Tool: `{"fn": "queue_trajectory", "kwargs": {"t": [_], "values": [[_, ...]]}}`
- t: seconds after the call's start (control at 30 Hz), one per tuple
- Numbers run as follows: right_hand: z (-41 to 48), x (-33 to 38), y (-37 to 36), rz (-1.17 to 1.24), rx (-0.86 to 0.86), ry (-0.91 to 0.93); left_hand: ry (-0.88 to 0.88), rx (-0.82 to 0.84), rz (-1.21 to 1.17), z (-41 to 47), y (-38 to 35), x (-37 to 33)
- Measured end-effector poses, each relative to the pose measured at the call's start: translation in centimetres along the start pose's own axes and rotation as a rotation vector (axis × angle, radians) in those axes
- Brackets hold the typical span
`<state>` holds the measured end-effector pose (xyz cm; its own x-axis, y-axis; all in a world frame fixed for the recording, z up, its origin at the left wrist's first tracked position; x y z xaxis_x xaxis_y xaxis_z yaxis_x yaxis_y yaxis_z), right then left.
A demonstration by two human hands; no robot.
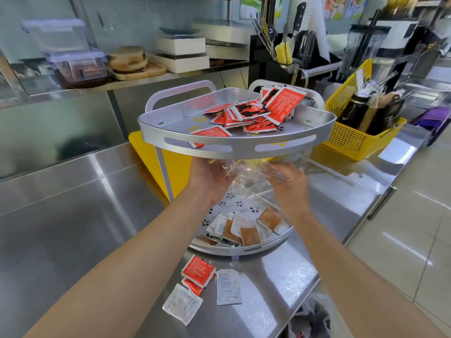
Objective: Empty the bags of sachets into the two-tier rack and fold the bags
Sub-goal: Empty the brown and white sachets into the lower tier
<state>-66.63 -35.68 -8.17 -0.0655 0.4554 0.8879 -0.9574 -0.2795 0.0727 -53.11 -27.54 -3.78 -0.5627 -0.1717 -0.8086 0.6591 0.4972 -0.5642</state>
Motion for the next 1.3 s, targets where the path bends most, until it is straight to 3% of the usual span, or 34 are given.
{"fn": "queue_trajectory", "kwargs": {"t": [0.17, 0.4, 0.77, 0.93, 1.1, 1.17, 1.3], "values": [[-0.1, -0.2, -0.1, 0.029, -0.001, 0.002, 0.024, 0.009, -0.057, -0.8, 0.0, -0.2], [-4.1, 0.5, 0.0, -0.404, 0.031, 0.449, 0.189, 0.049, -0.154, -4.6, 2.5, 1.3], [-11.4, 2.2, -0.5, -0.452, 0.202, 0.660, 0.271, 0.023, -0.295, -13.8, 8.8, 4.1], [-13.8, 6.1, -3.5, -0.456, 0.223, 0.783, 0.153, 0.022, -0.288, -17.9, 11.7, 1.1], [-15.4, 10.5, -7.9, -0.336, 0.185, 0.844, -0.186, 0.201, -0.155, -22.8, 14.8, -4.3], [-15.7, 12.3, -9.9, -0.226, 0.197, 0.754, -0.301, 0.135, -0.066, -24.5, 16.1, -6.8], [-16.4, 15.2, -14.4, -0.017, 0.334, 0.552, -0.427, -0.347, 0.111, -26.6, 19.3, -11.8]]}}
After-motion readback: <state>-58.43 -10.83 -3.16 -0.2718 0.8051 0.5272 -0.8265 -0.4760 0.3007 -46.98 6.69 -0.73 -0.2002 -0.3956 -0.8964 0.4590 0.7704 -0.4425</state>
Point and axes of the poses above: each hand's wrist, its own z-axis towards the middle knuckle, its own y-axis out of the back of the hand, x = y × z, the point moved 1 cm from there along z, towards the middle knuckle, and after that the axes turned 12 degrees about z, right-handed, at the moved point
